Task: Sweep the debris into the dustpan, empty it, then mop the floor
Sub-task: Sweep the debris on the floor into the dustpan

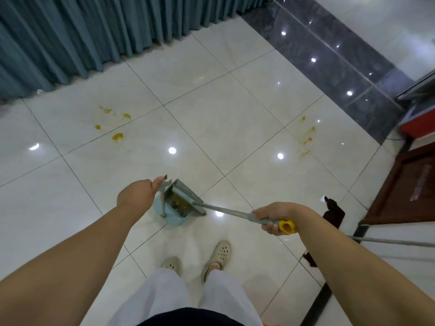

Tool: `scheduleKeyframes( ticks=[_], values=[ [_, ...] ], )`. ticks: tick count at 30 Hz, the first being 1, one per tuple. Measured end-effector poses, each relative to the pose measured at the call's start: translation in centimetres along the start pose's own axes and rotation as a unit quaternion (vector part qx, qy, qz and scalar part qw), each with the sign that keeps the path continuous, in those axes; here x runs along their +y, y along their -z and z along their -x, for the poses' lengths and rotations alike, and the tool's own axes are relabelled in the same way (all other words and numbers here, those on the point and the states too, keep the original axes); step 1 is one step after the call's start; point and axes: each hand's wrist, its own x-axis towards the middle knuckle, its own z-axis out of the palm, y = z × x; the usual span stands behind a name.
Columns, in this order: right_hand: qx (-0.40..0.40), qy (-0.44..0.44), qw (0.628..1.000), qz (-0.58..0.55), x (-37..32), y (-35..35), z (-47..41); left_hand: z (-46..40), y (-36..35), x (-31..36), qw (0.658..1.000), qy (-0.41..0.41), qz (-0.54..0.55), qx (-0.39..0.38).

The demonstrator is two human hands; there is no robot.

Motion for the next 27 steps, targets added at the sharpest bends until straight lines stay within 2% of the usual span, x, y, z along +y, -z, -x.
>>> scheduleKeyframes(
  ticks=[12,21,27],
  values=[
    [0.061,0.027,0.994,-0.086,0.7,-2.0,0.0,2.8,-0.1,-5.4,0.999,0.018,0.032,0.032],
    [0.046,0.008,0.999,0.016,0.7,-7.4,-1.7,4.0,-0.4,-7.5,1.000,0.025,0.006,0.015],
    [0.002,0.005,0.999,0.039,1.5,-6.6,0.1,3.7,-0.3,-7.5,1.000,0.015,0.023,0.011]
  ],
)
